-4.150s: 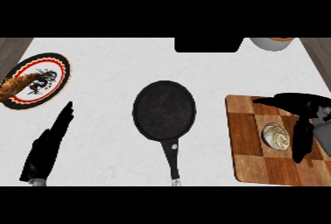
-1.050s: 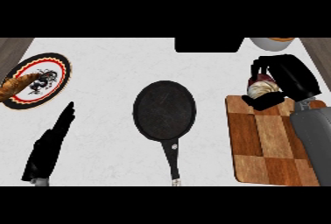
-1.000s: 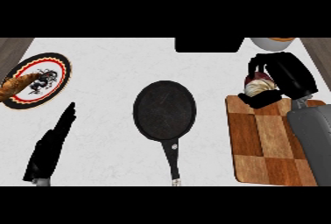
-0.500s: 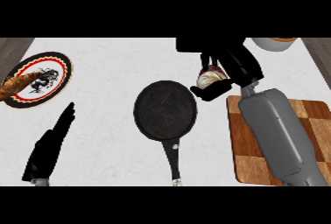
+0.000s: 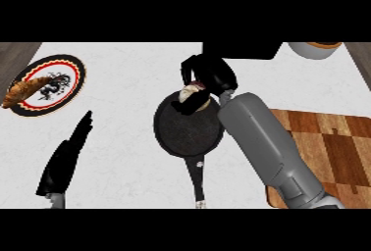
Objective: Pick the cupcake from the cutting board and place it in the pan
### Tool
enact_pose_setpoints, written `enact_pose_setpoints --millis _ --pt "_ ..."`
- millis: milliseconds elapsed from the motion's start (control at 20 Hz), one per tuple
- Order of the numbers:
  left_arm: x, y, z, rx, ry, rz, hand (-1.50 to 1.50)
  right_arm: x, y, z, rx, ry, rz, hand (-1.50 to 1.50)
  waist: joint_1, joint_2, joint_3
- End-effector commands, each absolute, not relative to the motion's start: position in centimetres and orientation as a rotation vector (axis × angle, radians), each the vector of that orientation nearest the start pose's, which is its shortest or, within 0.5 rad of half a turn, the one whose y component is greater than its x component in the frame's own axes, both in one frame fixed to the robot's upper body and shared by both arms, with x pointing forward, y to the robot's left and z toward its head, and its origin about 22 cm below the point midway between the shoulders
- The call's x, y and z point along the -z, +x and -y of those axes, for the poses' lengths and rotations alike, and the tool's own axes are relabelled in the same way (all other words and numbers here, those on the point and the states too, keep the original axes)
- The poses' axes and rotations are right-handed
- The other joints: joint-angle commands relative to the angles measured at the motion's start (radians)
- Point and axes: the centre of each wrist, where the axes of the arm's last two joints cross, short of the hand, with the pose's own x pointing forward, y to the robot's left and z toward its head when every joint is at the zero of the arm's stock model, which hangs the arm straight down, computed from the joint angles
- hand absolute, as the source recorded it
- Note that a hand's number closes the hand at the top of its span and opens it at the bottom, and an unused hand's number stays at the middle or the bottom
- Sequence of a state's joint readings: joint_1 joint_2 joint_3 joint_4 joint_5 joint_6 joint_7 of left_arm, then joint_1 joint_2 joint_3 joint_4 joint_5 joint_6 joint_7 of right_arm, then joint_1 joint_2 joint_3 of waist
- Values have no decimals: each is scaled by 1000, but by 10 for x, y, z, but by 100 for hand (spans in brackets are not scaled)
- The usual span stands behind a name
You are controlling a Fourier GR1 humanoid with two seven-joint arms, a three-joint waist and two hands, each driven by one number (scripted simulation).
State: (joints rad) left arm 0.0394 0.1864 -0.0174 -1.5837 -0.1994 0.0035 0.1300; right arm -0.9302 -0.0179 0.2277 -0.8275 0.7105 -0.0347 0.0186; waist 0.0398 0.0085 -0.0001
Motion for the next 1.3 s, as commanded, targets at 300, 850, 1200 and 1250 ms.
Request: enact_pose_setpoints --millis 300,850,1200,1250 --pt "-12 248 -262 344 271 1434 0 -40 400 56 -1346 -426 1469 150 71 20 0" --pt "-18 254 -247 368 251 1448 0 -33 403 72 -795 -105 1487 -150 94 25 3" --pt "-20 249 -258 344 265 1437 0 -34 406 78 -442 -148 1598 -150 72 18 2" --pt "-16 253 -253 333 271 1431 0 -45 410 74 -402 -132 1603 -150 51 13 1"
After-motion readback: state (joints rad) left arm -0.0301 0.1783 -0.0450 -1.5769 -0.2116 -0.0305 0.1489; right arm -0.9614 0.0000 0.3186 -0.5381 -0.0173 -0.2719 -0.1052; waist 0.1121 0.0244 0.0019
